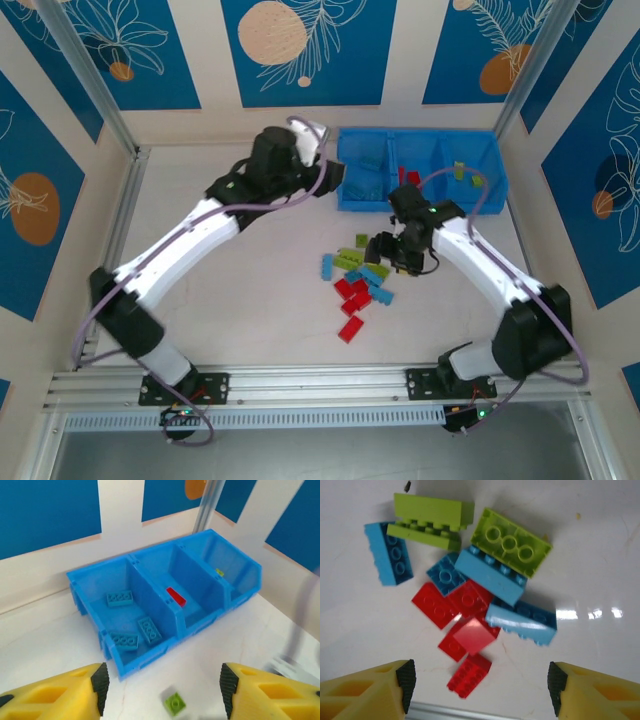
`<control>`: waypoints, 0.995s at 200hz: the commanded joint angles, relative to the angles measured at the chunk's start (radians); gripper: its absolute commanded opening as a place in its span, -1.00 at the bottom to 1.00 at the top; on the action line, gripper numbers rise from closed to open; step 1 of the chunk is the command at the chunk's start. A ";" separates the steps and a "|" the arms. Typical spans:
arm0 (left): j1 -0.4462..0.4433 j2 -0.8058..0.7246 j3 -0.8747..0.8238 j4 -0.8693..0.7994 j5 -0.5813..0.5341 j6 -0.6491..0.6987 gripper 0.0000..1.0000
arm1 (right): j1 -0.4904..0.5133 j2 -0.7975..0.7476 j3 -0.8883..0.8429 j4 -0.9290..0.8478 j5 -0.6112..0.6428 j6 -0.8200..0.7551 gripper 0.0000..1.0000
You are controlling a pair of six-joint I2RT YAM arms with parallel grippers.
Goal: Sort the legos into containers by color
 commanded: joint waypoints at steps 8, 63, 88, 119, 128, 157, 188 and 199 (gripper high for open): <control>0.006 -0.161 -0.242 0.032 0.039 0.090 0.42 | 0.044 0.191 0.139 0.056 0.083 -0.039 0.49; 0.004 -0.349 -0.441 0.025 -0.014 0.111 0.83 | 0.050 0.472 0.276 0.166 0.252 -0.080 0.64; 0.004 -0.365 -0.469 0.044 -0.031 0.095 0.86 | 0.026 0.548 0.316 0.193 0.225 -0.113 0.58; 0.006 -0.341 -0.471 0.060 -0.025 0.099 0.88 | 0.005 0.626 0.385 0.188 0.195 -0.138 0.30; 0.005 -0.326 -0.462 0.057 -0.024 0.107 0.88 | 0.000 0.643 0.394 0.179 0.190 -0.132 0.16; 0.005 -0.289 -0.425 0.057 -0.019 0.124 0.88 | -0.005 0.638 0.388 0.151 0.184 -0.098 -0.31; 0.005 -0.269 -0.411 0.072 -0.001 0.128 0.89 | -0.010 0.500 0.319 0.147 0.189 -0.063 -0.42; 0.005 -0.265 -0.408 0.071 -0.001 0.131 0.89 | -0.016 0.414 0.282 0.151 0.204 -0.049 -0.43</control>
